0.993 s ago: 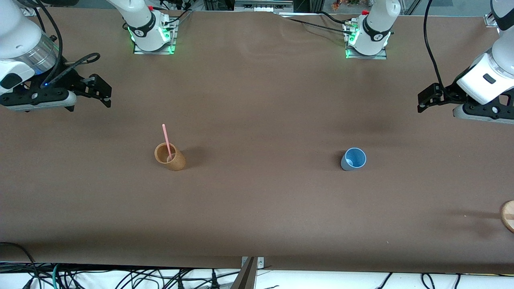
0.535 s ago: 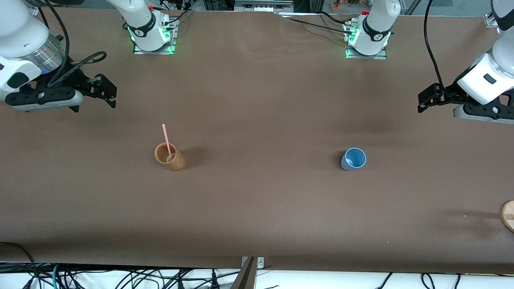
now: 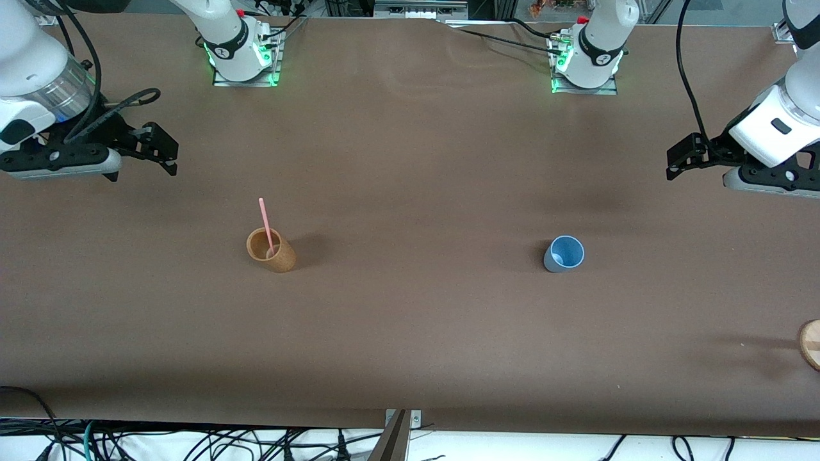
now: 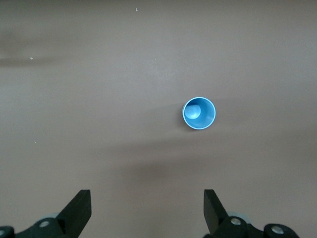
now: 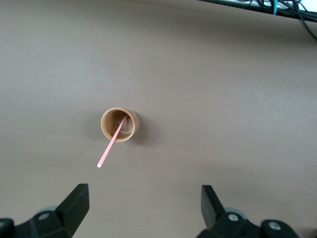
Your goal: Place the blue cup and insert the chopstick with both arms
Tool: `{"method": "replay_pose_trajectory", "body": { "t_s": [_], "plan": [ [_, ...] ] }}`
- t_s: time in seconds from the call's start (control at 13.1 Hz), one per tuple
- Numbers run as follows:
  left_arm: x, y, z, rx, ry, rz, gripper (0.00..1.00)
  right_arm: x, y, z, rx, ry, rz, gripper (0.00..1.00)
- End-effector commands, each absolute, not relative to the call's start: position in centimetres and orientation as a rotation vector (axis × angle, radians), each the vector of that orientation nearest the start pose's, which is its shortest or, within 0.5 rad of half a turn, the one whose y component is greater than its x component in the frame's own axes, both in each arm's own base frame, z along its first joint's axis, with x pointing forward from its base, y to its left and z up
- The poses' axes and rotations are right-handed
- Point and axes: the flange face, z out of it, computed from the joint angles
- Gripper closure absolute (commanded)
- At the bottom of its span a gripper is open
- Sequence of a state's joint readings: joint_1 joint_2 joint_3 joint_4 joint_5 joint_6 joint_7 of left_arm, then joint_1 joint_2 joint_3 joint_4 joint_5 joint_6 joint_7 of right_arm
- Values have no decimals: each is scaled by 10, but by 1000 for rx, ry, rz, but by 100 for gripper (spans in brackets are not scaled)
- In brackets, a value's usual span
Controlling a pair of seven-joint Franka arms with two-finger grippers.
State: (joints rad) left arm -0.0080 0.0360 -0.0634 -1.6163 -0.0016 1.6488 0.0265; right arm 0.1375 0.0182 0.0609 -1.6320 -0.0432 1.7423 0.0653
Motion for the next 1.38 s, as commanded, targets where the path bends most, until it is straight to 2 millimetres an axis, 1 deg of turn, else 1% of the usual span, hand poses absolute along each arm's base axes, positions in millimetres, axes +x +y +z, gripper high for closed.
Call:
{"method": "replay_pose_trajectory", "body": {
  "t_s": [0.0,0.08,0.23,0.38,0.53,0.69,0.76,0.84,1.15,1.3],
  "plan": [
    [573,-38,596,-3155,156,10,0,555,108,598,-3188,-266,-22,0],
    [573,-37,595,-3155,154,12,0,553,112,595,-3184,-248,-4,0],
    [573,-37,595,-3155,151,12,0,555,117,587,-3183,-265,28,0],
    [574,-37,595,-3155,154,12,0,557,122,586,-3178,-297,21,0],
    [573,-31,593,-3155,142,22,0,558,125,584,-3172,-301,17,0],
    [574,-30,592,-3155,137,22,0,563,131,576,-3169,-294,27,0],
    [573,-30,593,-3155,137,22,0,566,141,566,-3167,-321,53,0],
    [574,-29,592,-3155,137,24,0,566,152,566,-3163,-347,48,0],
    [574,-31,593,-3155,141,19,0,569,153,568,-3160,-362,39,0],
    [574,-31,593,-3155,141,19,0,573,156,554,-3160,-358,58,0]
  ]
}}
